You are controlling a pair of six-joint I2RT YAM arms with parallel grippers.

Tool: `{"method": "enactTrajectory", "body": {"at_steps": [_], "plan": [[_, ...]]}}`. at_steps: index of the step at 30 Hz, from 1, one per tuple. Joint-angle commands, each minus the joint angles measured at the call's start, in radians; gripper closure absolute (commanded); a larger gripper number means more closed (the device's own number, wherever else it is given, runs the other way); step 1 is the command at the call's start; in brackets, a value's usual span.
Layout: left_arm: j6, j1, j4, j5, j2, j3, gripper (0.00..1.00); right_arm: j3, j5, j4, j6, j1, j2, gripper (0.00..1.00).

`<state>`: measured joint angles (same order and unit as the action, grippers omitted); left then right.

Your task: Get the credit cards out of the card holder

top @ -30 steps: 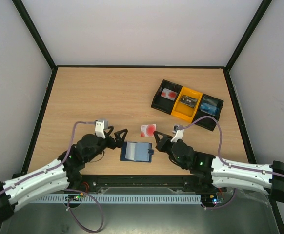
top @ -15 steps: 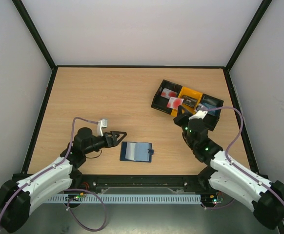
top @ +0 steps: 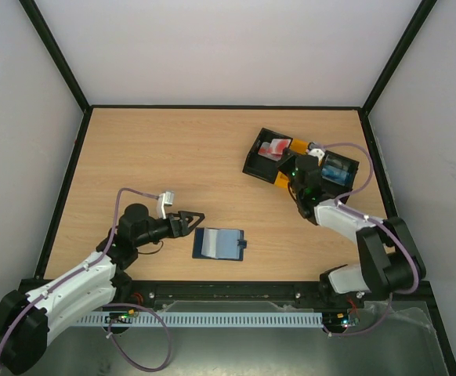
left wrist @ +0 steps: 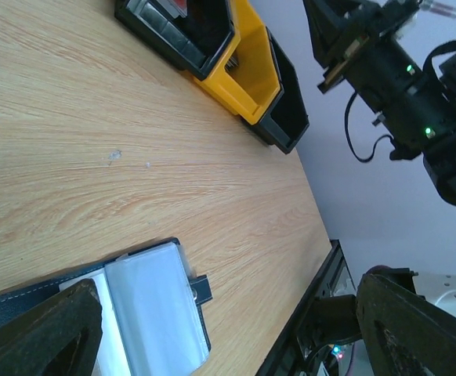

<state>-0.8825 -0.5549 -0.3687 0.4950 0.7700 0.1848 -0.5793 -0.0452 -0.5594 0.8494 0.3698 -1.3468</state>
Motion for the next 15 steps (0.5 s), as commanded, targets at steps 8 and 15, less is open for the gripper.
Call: {"method": "enactTrajectory", "body": {"at_steps": [8, 15], "plan": [[0.011, 0.009, 0.061, 0.031, -0.029, 0.009, 0.06, -0.136, -0.109, -0.117, 0.147, -0.006, -0.237, 0.98], [0.054, 0.009, 0.162, 0.008, -0.062, 0.045, 0.03, -0.193, -0.14, -0.15, 0.163, -0.006, -0.348, 0.98]]}}
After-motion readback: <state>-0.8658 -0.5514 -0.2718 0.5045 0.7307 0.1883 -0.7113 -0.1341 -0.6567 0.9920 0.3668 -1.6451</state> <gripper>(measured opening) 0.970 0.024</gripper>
